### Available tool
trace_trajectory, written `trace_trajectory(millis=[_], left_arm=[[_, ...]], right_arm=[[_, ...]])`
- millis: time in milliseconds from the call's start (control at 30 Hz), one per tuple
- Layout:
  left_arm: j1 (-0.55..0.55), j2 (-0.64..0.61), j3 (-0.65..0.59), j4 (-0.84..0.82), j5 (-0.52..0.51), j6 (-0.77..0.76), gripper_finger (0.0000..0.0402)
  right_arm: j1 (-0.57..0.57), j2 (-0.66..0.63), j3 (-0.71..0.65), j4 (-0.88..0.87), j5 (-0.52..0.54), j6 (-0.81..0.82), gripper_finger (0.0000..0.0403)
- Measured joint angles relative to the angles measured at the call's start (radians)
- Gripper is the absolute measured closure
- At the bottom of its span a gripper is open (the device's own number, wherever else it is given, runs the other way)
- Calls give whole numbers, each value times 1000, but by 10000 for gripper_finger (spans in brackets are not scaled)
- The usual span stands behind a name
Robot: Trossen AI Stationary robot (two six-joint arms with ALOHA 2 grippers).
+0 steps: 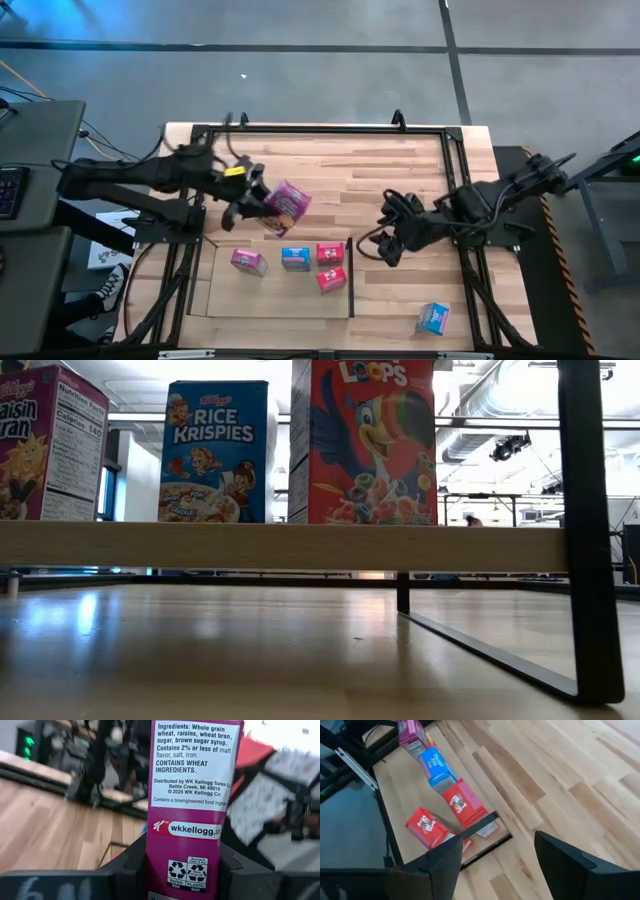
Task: Stack cereal on shelf
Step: Put the purple cereal box on the shelf
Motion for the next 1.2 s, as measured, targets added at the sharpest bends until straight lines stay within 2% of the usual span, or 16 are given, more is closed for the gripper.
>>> trace_trajectory(millis=[133, 300, 433, 533, 667, 800, 1000, 1100, 1200], left_arm=[[-44, -91, -93, 86, -98, -69, 284], [-145, -169, -149, 100, -191, -149, 284], [-290, -196, -150, 111, -281, -170, 284], [-433, -194, -150, 111, -433, -169, 284], [-632, -143, -150, 109, -665, -155, 284], [-806, -66, -150, 110, -833, -237, 284], [-1005, 56, -150, 105, -983, -342, 284], [-1047, 111, -150, 85, -1041, -325, 284], [-1050, 161, -150, 79, -1077, -304, 284]], right_arm=[[28, 0, -2, 24, 37, 28, 162], [34, 0, -2, 62, 74, 28, 162], [31, 0, -2, 76, 87, 28, 162], [30, 0, -2, 77, 102, 28, 162], [24, 1, -2, 82, 108, 44, 162], [18, 1, -2, 83, 113, 80, 162], [18, 1, -2, 85, 143, 104, 162], [16, 1, -2, 129, 157, 133, 162], [3, 11, -1, 293, 138, 125, 162]])
